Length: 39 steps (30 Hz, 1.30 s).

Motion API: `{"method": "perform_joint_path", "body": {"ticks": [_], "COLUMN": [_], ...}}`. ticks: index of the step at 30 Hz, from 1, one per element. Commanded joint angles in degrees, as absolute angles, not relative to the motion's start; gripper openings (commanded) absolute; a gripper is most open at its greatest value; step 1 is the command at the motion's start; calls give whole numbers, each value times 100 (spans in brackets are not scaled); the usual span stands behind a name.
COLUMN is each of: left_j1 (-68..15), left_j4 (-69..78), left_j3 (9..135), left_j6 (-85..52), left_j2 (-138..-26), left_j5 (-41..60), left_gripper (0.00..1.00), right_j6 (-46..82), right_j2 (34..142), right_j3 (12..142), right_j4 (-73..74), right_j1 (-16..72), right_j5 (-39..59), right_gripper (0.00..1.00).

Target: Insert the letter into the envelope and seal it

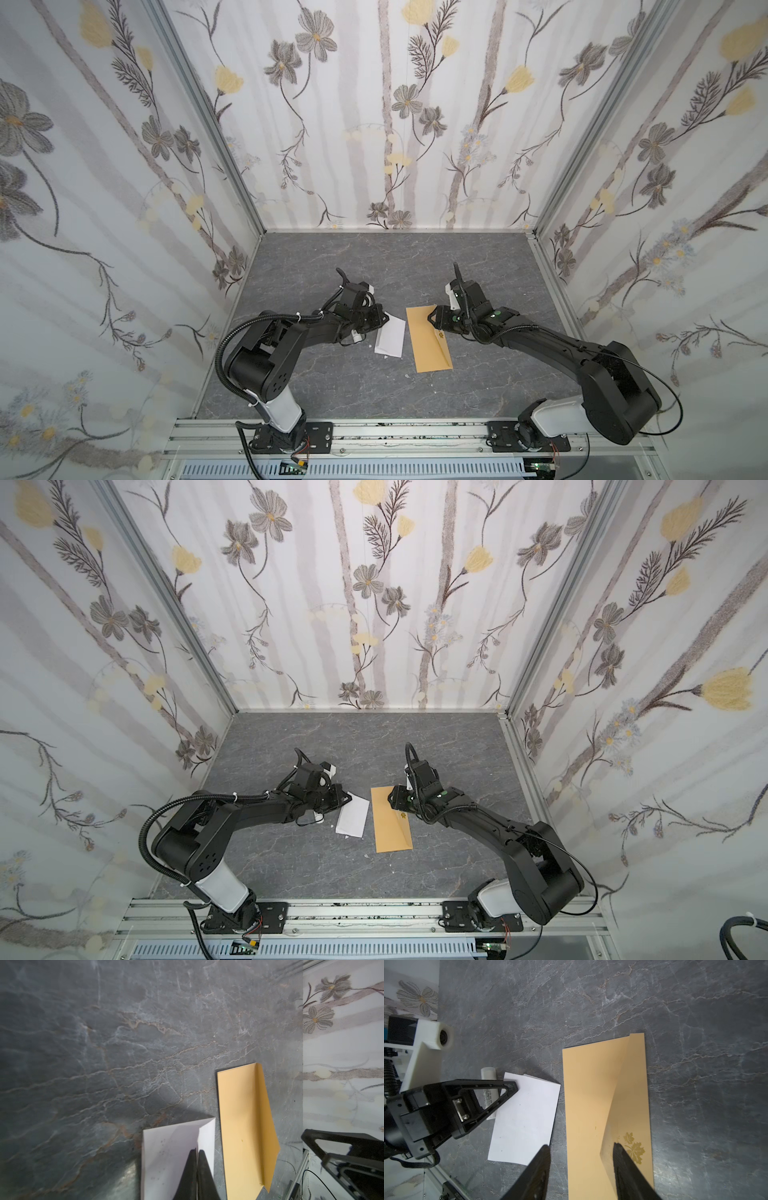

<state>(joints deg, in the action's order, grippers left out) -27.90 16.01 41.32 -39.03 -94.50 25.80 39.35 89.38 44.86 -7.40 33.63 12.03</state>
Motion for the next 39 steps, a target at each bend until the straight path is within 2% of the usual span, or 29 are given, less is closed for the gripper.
{"method": "perform_joint_path", "body": {"ticks": [1, 4, 13, 30, 34, 39], "left_j1": [-2725, -2715, -2707, -2707, -2707, -2725], "left_j4": [1767, 1767, 1788, 2829, 2990, 3158], "left_j3": [4122, 4140, 4301, 4341, 4324, 4298], "left_j6": [-3987, -4096, -4708, -6207, -6398, -6560], "left_j2": [-9118, -8782, -7854, -7232, -7225, -7227], "left_j5": [2690, 2839, 3094, 3371, 3384, 3362], "left_gripper": [0, 0, 0, 0, 0, 0], "right_j6": [3850, 3965, 4447, 4542, 4622, 4664], "right_j2": [8834, 8823, 8825, 8768, 8693, 8631], "right_j3": [4410, 4360, 4095, 4140, 4096, 4037], "right_j4": [126, 585, 1915, 2971, 3327, 3477], "right_j1": [3411, 3517, 3683, 3700, 3700, 3704], "right_j5": [1927, 2295, 2912, 3247, 3370, 3420], "right_gripper": [59, 65, 72, 77, 72, 41]}}
